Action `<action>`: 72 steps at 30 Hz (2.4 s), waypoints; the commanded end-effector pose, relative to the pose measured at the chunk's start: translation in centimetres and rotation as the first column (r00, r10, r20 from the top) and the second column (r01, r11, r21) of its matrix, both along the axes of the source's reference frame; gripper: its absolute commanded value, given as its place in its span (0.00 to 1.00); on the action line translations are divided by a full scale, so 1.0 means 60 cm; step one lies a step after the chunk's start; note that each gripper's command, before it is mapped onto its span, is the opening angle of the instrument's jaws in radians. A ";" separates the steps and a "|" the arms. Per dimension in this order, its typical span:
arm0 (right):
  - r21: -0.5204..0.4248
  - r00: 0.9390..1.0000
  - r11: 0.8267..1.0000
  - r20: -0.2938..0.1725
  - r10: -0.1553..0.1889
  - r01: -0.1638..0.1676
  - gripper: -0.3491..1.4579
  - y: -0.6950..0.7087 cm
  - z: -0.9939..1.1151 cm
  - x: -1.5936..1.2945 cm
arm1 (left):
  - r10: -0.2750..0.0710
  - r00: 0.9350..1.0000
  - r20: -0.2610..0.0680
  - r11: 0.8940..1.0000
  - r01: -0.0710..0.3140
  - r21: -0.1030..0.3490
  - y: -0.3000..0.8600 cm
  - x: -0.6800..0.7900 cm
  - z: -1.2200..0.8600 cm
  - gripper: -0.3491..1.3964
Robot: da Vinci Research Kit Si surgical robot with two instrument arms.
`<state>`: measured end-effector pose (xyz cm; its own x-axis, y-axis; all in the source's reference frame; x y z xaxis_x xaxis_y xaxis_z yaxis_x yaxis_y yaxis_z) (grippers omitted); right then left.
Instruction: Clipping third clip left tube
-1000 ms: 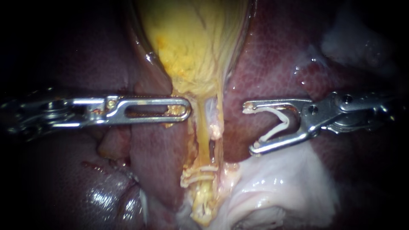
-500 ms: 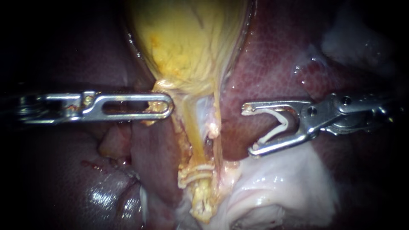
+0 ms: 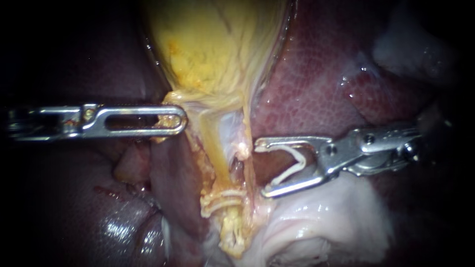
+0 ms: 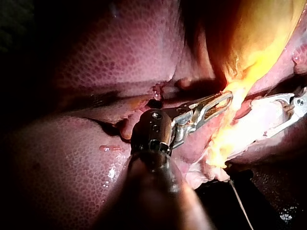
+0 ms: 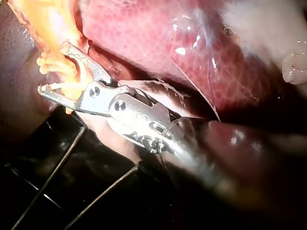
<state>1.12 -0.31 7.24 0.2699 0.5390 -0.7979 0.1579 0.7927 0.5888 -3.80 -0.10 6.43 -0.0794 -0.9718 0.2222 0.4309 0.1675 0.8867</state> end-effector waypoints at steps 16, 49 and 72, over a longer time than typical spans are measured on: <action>0.073 0.998 0.997 0.051 -0.023 0.020 0.52 -0.0037 0.0116 0.0056 | -0.005 1.000 0.000 1.000 0.005 0.000 -0.0007 0.0010 -0.0012 0.00; 0.327 0.985 0.944 -0.172 0.015 0.043 0.52 0.0000 0.0095 0.0109 | -0.008 1.000 -0.004 1.000 0.008 -0.005 -0.0007 0.0019 0.0011 0.00; 0.448 0.960 0.875 -0.272 -0.060 0.182 0.51 -0.0047 0.0104 0.0148 | -0.016 1.000 -0.012 1.000 0.016 -0.007 0.0010 0.0033 0.0043 0.00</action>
